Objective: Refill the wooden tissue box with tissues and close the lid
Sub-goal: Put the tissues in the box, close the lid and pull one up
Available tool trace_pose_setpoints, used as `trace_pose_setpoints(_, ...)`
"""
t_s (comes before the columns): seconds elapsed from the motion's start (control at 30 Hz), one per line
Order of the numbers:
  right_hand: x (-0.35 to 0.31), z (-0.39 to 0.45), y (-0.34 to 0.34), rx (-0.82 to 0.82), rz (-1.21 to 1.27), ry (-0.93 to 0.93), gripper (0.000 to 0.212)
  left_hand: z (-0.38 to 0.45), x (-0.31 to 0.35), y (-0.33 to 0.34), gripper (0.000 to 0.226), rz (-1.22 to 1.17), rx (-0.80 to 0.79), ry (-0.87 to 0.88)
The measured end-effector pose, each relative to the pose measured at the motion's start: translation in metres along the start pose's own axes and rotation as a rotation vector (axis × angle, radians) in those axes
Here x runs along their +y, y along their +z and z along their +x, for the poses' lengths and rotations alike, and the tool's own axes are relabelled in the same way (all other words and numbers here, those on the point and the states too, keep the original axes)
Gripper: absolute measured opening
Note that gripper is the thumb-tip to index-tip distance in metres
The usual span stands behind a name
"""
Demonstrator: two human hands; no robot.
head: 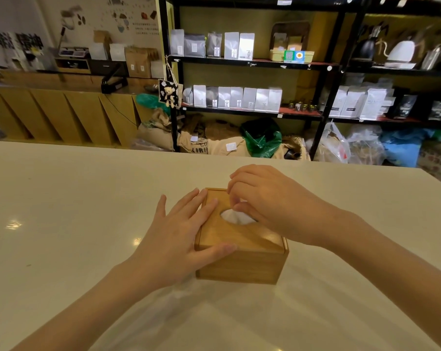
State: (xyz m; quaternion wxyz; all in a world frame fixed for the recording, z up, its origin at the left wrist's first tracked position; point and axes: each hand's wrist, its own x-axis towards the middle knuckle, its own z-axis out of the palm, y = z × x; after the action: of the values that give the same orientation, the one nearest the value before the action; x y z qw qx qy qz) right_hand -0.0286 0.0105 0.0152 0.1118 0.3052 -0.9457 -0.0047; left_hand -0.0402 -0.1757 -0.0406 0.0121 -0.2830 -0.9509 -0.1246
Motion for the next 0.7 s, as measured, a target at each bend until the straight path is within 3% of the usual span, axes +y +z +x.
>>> trace_pose_setpoints(0.2, 0.002, -0.008, 0.015, 0.176, -0.072, 0.002, 0.006, -0.001, -0.001, 0.001, 0.114, 0.007, 0.013, 0.004)
trace_pose_setpoints(0.33, 0.006, -0.016, 0.012, 0.227, 0.356, 0.310, 0.037, 0.000, -0.001, -0.001, 0.115, -0.013, 0.011, 0.010)
trace_pose_setpoints(0.4, 0.014, -0.020, 0.015, 0.153, 0.429, 0.413, 0.042, 0.001, -0.001, -0.003, 0.115, -0.020, 0.007, 0.013)
trace_pose_setpoints(0.5, 0.014, -0.022, 0.019, 0.074, 0.542, 0.455, 0.032, 0.005, -0.004, -0.006, 0.106, -0.035, 0.005, 0.066)
trace_pose_setpoints(0.6, 0.011, -0.022, 0.022, 0.128, 0.783, 0.441, 0.001, 0.009, -0.006, -0.006, 0.098, -0.075, -0.049, 0.130)
trace_pose_setpoints(0.7, 0.012, -0.023, 0.025, 0.213, 0.869, 0.447, 0.010, 0.010, -0.007, -0.002, 0.096, -0.140, -0.093, 0.125)
